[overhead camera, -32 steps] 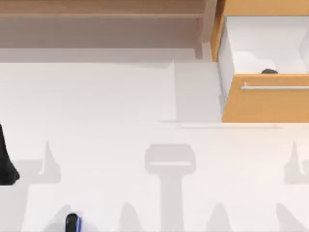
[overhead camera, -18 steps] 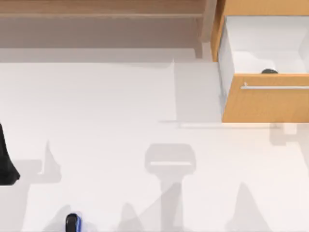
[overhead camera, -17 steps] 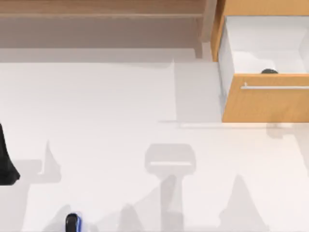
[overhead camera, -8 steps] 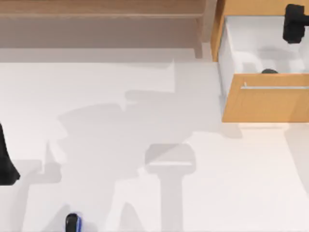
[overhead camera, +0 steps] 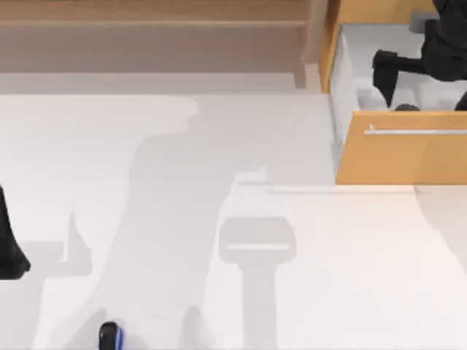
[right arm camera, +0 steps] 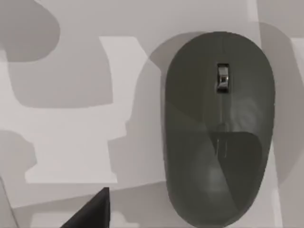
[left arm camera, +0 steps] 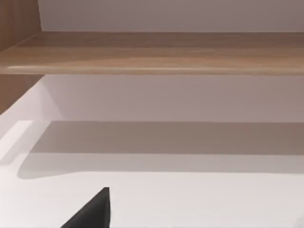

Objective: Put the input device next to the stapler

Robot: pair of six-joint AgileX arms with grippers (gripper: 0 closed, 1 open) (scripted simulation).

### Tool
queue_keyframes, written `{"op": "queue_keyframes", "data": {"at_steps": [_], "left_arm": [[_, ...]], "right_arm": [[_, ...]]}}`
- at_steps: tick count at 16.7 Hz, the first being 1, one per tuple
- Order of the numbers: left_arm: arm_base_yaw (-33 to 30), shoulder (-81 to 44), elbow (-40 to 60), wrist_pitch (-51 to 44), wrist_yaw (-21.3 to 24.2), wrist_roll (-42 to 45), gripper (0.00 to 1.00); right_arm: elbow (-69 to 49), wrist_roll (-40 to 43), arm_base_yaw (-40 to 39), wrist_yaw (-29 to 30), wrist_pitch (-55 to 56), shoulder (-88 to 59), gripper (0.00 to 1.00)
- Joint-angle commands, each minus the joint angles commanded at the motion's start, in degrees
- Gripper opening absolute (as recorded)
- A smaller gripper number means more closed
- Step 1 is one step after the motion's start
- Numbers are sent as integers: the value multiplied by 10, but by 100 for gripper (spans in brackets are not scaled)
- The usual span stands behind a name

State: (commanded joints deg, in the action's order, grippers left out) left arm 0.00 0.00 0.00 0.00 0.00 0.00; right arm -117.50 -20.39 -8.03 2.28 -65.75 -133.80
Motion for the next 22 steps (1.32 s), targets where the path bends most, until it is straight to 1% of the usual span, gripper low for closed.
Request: {"op": "queue_keyframes", "data": {"at_steps": [4, 12, 16, 22], "left_arm": [[0, 0, 0, 0, 0, 0, 100], [0, 0, 0, 0, 0, 0, 100], [0, 0, 0, 0, 0, 0, 100], [0, 0, 0, 0, 0, 0, 100]], "right_arm": [[-60, -14, -2, 0, -30, -54, 100], [-58, -13, 0, -2, -37, -52, 100], [-62, -21, -4, 0, -81, -4, 100], [-71, -54, -43, 14, -144, 79, 100]]}}
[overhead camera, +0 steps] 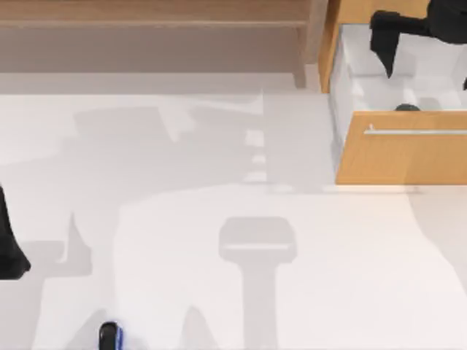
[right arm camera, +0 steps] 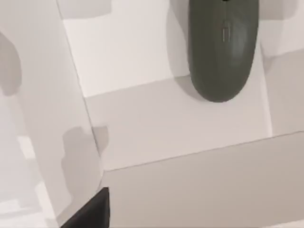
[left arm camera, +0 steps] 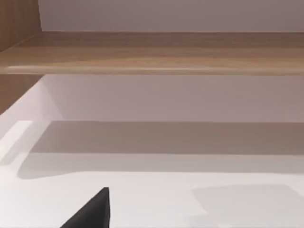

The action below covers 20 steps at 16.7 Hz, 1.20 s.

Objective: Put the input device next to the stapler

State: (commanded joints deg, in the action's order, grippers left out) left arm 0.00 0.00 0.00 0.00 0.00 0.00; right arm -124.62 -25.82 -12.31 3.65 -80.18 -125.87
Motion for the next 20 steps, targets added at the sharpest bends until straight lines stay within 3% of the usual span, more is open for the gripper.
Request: {"op": "queue_keyframes", "data": {"at_steps": [9, 20], "left_arm": [[0, 0, 0, 0, 0, 0, 100], [0, 0, 0, 0, 0, 0, 100]], "right_arm": [[33, -21, -43, 62, -64, 20, 100], [20, 22, 24, -9, 42, -37, 100]]}}
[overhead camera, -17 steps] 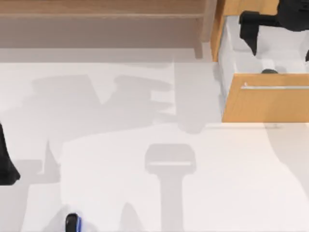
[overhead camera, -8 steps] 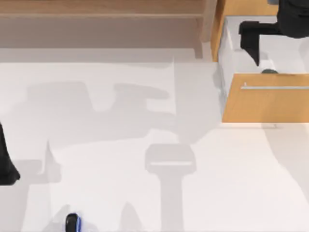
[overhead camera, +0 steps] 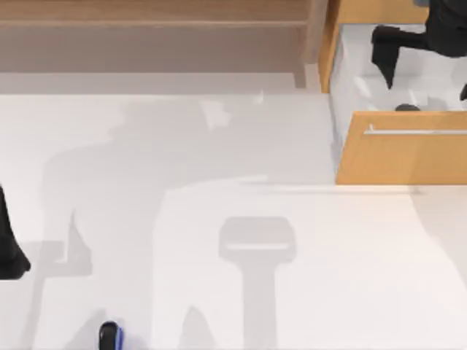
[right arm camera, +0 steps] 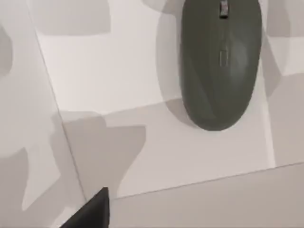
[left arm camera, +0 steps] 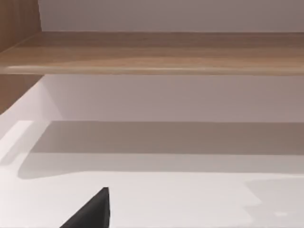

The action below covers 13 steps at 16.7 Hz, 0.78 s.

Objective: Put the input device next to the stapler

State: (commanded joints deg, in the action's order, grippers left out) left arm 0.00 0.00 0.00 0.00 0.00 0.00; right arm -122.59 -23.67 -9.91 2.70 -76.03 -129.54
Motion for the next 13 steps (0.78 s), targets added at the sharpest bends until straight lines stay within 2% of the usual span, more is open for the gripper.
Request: {"op": "queue_keyframes", "data": {"at_steps": [7, 13], "left_arm": [[0, 0, 0, 0, 0, 0, 100], [0, 0, 0, 0, 0, 0, 100]], "right_arm": [[27, 20, 17, -3, 114, -104, 100], [28, 20, 18, -4, 127, -114, 100]]}}
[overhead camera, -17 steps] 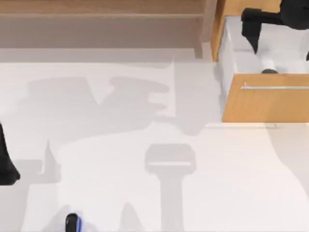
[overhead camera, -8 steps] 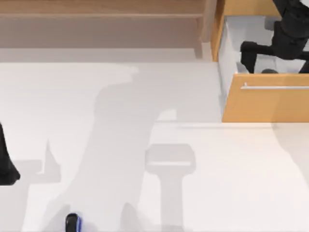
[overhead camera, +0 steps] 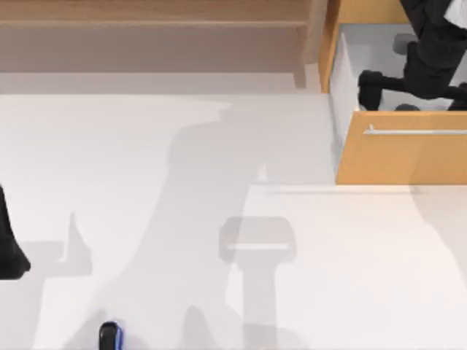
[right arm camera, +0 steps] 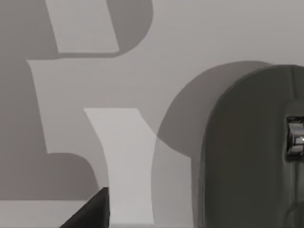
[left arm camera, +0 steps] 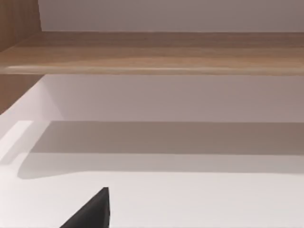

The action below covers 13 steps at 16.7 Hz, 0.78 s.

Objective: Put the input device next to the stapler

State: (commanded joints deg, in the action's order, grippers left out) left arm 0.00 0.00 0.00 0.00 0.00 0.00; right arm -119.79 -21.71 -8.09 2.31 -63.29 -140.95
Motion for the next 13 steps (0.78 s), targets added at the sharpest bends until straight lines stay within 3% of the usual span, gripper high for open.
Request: {"op": "queue_keyframes", "data": {"at_steps": [1, 13], "left_arm": [[0, 0, 0, 0, 0, 0, 100], [0, 0, 0, 0, 0, 0, 100]], "right_arm": [[0, 0, 0, 0, 0, 0, 100], [0, 0, 0, 0, 0, 0, 10]]}}
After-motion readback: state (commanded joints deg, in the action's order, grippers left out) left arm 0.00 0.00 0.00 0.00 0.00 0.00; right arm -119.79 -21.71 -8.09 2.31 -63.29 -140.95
